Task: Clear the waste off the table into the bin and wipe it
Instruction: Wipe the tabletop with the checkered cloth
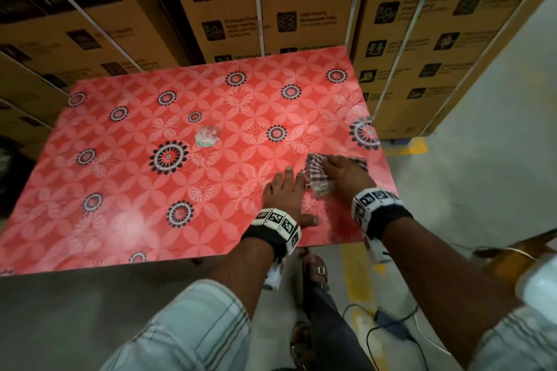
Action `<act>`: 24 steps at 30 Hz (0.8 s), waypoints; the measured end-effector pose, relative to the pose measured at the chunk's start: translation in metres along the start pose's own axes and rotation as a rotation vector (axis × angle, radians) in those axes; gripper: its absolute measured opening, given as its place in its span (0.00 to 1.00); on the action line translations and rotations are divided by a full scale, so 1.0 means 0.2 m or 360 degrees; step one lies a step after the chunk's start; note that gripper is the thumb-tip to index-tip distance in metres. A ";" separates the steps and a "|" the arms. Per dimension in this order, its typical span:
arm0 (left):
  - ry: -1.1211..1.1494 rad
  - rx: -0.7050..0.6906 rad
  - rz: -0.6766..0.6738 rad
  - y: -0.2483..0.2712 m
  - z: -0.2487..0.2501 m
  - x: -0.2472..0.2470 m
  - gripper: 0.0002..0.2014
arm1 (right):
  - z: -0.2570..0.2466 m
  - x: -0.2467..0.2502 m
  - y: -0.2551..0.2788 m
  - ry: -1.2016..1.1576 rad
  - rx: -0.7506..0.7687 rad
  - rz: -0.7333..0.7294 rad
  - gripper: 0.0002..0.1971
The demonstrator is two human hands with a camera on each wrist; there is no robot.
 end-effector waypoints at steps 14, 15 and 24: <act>0.0024 0.0073 0.0079 0.15 0.06 -0.14 0.47 | -0.14 -0.03 0.29 -0.0002 -0.0043 -0.0073 0.35; 0.0013 0.0077 0.0083 0.15 0.06 -0.14 0.47 | -0.14 -0.03 0.28 0.0015 -0.0052 -0.0083 0.34; 0.0015 0.0134 0.0036 0.16 0.07 -0.13 0.41 | -0.25 -0.21 0.69 -0.0139 0.0142 0.0178 0.37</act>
Point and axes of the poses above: each hand's wrist, its own y-axis away from the middle knuckle, its own x-axis out of the back of the hand, z = x × y, the point moved 6 cm from there along -y, towards the middle knuckle, and after that the axes turned 11 degrees about x, right-handed, at the moved point
